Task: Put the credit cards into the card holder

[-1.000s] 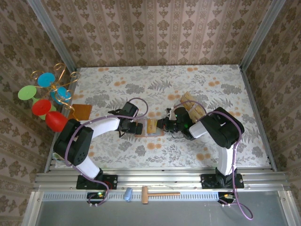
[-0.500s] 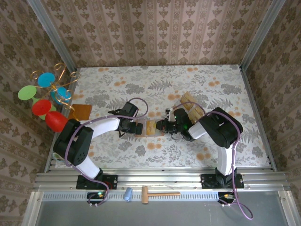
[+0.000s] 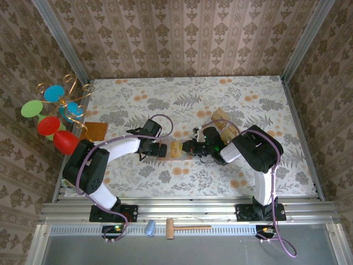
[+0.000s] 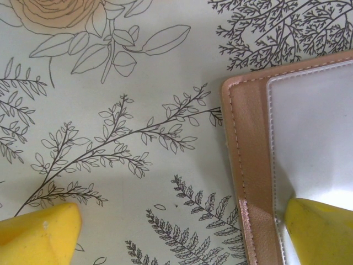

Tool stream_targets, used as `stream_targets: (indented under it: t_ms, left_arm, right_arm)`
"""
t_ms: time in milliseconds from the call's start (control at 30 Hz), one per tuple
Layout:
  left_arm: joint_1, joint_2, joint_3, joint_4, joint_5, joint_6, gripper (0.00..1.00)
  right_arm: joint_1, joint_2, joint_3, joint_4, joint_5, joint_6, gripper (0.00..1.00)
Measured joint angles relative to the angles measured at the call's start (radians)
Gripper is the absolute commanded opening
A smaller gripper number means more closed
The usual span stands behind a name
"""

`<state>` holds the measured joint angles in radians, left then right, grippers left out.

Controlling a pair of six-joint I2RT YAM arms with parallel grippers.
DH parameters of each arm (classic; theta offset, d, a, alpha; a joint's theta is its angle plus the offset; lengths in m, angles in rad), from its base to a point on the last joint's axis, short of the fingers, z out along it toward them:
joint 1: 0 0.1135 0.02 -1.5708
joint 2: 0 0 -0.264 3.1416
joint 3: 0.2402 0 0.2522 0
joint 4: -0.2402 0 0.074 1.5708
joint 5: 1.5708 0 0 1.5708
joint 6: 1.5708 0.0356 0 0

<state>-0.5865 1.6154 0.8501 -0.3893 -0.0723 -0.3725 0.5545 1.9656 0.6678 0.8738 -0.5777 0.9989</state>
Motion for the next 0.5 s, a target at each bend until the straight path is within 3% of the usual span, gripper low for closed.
stream_targets:
  t_ms: [500]
  left_arm:
    - [0.005, 0.0, 0.0, 0.001, 0.001, 0.0, 0.95]
  right_arm:
    - [0.01, 0.013, 0.024, -0.014, -0.003, 0.0, 0.0]
